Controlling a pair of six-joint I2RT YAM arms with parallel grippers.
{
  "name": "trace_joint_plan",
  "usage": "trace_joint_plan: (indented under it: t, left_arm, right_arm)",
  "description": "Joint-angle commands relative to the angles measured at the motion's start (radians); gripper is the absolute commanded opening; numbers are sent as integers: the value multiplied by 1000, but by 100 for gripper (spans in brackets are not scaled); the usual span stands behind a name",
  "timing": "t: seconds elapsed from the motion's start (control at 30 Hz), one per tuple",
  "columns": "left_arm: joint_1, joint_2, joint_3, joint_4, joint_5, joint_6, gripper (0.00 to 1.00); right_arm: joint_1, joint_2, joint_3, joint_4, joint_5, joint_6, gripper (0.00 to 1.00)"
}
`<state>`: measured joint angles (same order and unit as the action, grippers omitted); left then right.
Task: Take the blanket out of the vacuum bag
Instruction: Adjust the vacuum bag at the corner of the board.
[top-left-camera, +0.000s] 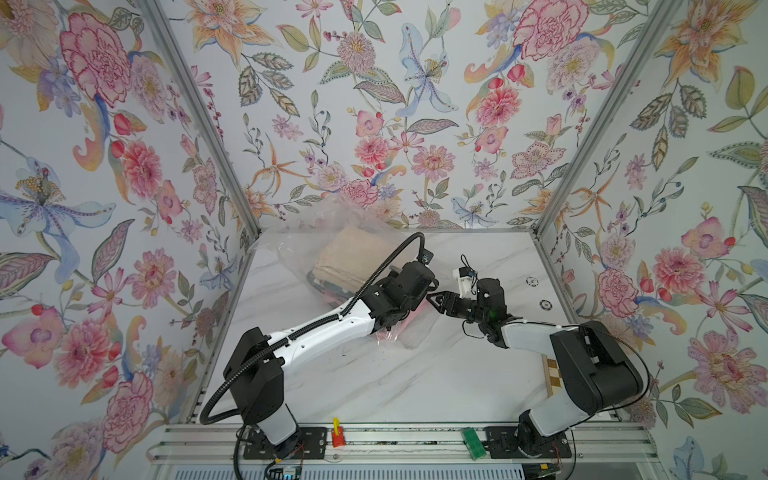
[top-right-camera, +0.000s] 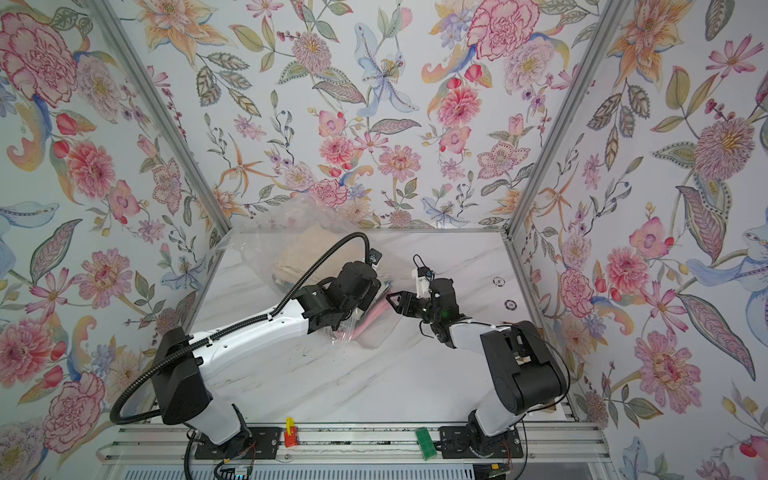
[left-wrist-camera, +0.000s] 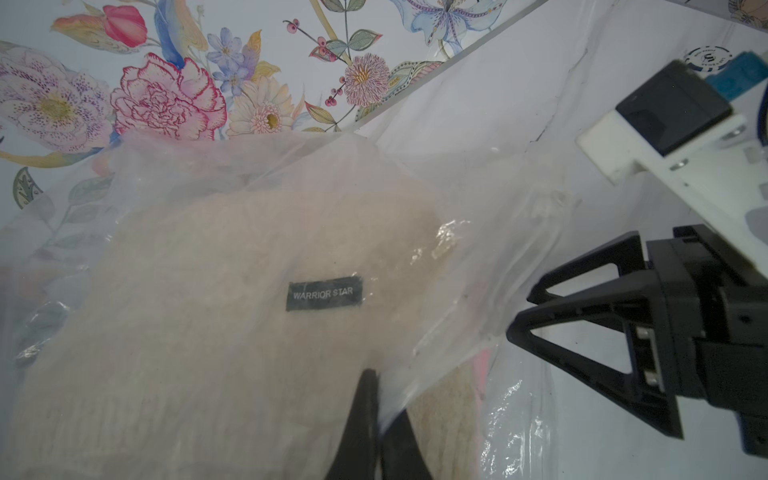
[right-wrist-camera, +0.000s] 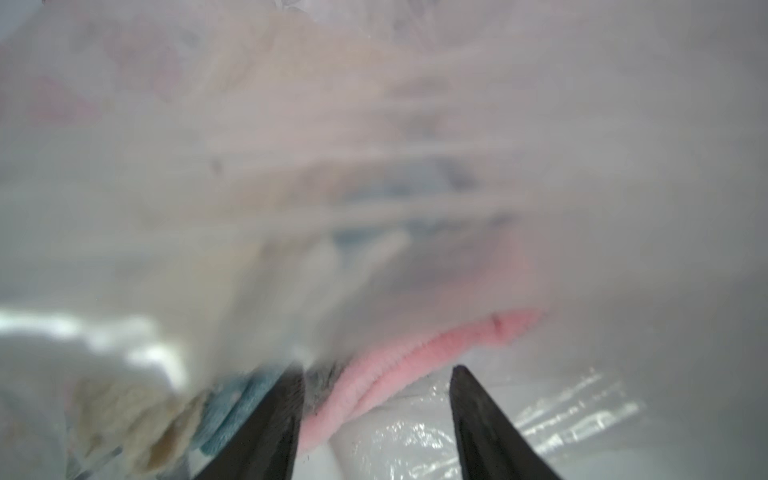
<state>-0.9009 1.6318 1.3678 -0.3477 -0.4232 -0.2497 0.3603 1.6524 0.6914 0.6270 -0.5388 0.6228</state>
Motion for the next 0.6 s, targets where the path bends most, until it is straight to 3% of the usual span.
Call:
trace_joint_plan:
  t: [0.0, 0.2, 0.57]
  left_arm:
    - [68, -100, -51, 78, 58, -33, 0]
    - [147, -173, -140, 148, 152, -57, 0]
    - [322, -272, -261, 174, 145, -148, 0]
  right_arm:
    - [15, 85, 108, 73, -12, 5, 58]
    - [69, 251, 354, -47, -30, -51, 58]
    - [161, 467, 719, -231, -49, -69, 58]
